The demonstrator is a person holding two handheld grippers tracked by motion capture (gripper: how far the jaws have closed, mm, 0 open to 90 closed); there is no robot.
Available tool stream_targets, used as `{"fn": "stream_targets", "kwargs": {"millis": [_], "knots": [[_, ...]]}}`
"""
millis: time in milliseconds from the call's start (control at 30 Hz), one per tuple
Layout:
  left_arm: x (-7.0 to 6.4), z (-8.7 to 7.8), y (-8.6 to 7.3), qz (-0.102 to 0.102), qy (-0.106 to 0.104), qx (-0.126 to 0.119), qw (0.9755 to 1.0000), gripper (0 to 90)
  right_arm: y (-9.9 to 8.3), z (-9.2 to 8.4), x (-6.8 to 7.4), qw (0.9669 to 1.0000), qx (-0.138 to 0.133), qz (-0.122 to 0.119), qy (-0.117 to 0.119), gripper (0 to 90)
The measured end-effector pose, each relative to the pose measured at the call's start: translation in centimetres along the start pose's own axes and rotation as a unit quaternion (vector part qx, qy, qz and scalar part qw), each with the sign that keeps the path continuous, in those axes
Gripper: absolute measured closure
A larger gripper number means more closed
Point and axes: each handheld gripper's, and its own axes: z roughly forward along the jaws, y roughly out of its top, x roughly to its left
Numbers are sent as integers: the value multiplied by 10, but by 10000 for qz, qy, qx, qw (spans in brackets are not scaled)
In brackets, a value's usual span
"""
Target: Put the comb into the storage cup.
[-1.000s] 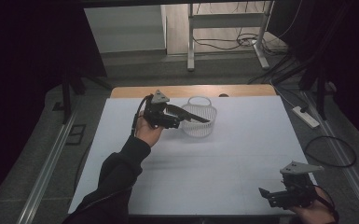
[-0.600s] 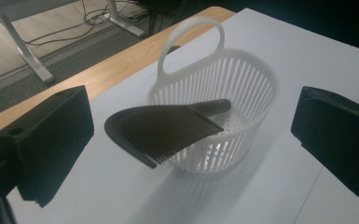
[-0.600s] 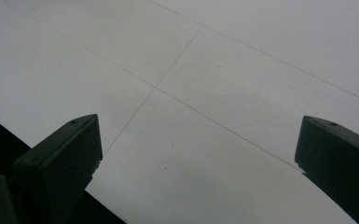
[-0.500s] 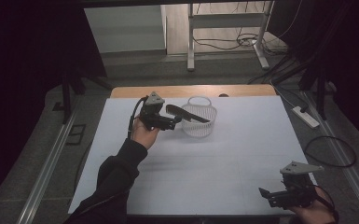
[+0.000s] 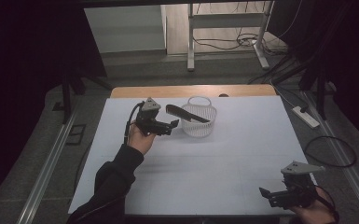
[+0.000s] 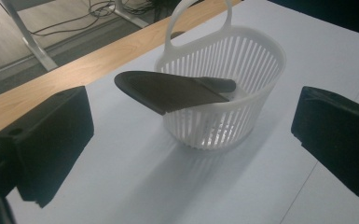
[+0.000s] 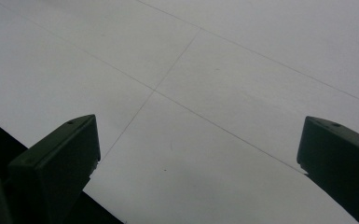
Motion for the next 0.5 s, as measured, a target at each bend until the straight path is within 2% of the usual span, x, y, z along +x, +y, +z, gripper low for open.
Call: {"fn": "stream_targets", "kwargs": {"millis": [133, 267, 500], "knots": [[-1, -2, 1, -30, -98, 11, 9999, 0, 0, -1, 0, 10000, -40, 1, -2, 0], [-3, -2, 0, -12, -89, 63, 9999, 0, -1, -3, 0, 9999, -140, 2, -16, 0], [-2, -5, -3, -172, -139, 129, 9997, 0, -2, -5, -1, 9996, -258, 60, -34, 0]]}}
